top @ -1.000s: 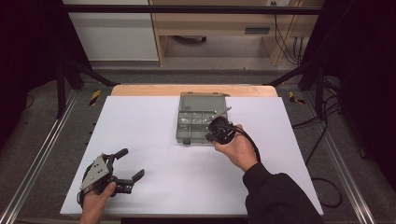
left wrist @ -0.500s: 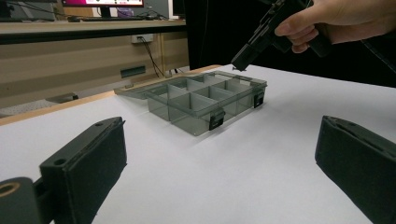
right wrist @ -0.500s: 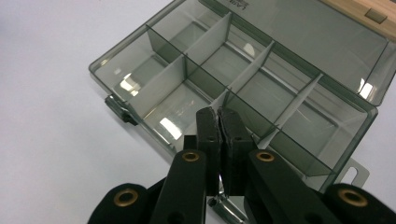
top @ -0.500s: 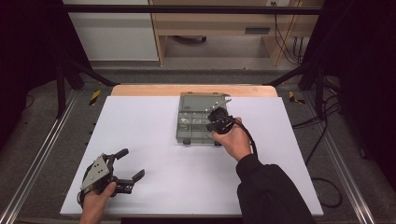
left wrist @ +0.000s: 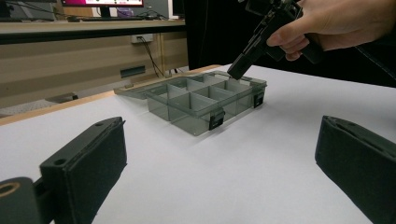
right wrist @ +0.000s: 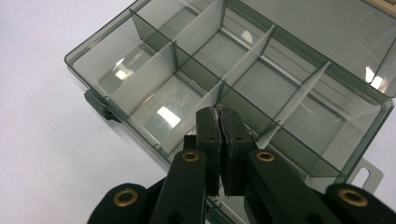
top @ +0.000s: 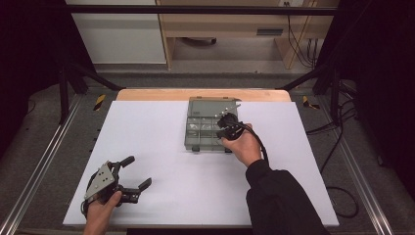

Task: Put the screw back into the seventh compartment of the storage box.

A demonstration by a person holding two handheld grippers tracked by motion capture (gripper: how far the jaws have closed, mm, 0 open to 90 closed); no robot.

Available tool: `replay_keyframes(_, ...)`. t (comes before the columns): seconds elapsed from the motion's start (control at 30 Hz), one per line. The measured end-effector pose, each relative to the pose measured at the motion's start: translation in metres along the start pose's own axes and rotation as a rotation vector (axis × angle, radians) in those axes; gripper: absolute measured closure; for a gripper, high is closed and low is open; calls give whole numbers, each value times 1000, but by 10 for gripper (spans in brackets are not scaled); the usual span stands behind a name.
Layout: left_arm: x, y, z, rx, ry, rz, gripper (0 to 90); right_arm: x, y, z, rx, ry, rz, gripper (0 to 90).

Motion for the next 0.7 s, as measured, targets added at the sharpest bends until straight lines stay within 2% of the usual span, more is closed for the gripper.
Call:
replay_keyframes(0.1, 0, 0, 0, 1, 0, 1, 19, 0, 0, 0, 4, -3, 1, 789)
replay_keyframes(0.2, 0, 0, 0, 2, 0, 2, 19, 0, 0, -1, 4, -10, 5, 757)
replay_keyframes(0.33, 0, 0, 0, 2, 1, 2, 19, -1, 0, -5, 16, -35, -3, 574)
replay_keyframes(0.37, 0, 0, 0, 1, 3, 4, 19, -1, 0, -5, 16, -35, -3, 574)
replay_keyframes(0.47, 0, 0, 0, 0, 5, 4, 19, -1, 1, -6, 41, -50, -13, 372)
replay_keyframes(0.5, 0, 0, 0, 0, 5, 4, 19, -1, 1, -6, 41, -50, -13, 372)
replay_keyframes(0.53, 0, 0, 0, 0, 5, 4, 19, -2, 3, -8, 35, -64, 5, 279)
replay_keyframes(0.57, 0, 0, 0, 0, 5, 4, 19, -2, 3, -8, 35, -64, 5, 279)
replay_keyframes(0.6, 0, 0, 0, 0, 5, 4, 19, -2, 5, -10, 33, -82, 11, 203)
replay_keyframes(0.63, 0, 0, 0, 1, 5, 4, 19, -3, 6, -11, 39, -82, 17, 165)
replay_keyframes(0.7, 0, 0, 0, 1, 6, 5, 19, -3, 6, -13, 44, -89, 5, 138)
Point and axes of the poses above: each handheld gripper's, and its own axes: z roughly forward along the jaws, x roughly out of its underside, y roughly to its left, the point moved 2 cm from there along z, roughly forward along the jaws, and after that the axes turned 5 degrees about z, right-handed, at the moved point
